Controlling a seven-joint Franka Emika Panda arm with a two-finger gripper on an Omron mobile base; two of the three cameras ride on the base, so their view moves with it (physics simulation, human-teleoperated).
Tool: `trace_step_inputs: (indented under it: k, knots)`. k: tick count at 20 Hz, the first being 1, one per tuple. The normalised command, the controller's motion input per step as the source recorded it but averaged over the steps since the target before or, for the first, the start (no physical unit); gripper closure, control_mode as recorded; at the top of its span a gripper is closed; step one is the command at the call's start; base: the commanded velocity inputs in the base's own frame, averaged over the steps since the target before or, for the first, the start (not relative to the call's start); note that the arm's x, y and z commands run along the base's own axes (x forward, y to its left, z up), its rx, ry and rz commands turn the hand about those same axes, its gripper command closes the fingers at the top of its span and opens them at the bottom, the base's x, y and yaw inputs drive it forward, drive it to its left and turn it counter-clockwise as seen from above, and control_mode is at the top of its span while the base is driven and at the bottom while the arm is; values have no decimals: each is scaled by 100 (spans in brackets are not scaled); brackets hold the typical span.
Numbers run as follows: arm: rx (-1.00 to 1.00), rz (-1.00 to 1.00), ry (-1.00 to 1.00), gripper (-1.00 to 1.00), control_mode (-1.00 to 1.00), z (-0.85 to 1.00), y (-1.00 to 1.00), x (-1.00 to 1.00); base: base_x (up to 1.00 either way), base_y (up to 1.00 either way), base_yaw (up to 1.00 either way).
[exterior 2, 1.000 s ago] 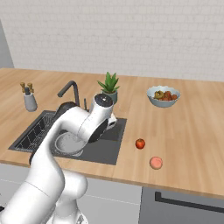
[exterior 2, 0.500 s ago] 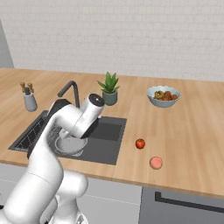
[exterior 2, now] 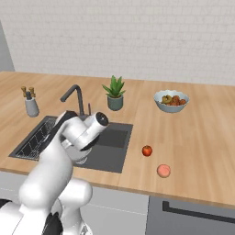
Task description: Put the colander in the sink, put the apple, orange, peach in the colander, and turn on the sink faucet and pour water over the colander.
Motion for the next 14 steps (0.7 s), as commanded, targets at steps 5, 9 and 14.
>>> trace_step_inputs:
  k: [5,9,14]
  knots:
    - [2,1,0,100,-100,-54,38,50,0,0,0]
    - [0,0,0,100,-100,-48,27,52,0,0,0]
    - [0,0,0,100,-100,-54,17,45,0,0,0]
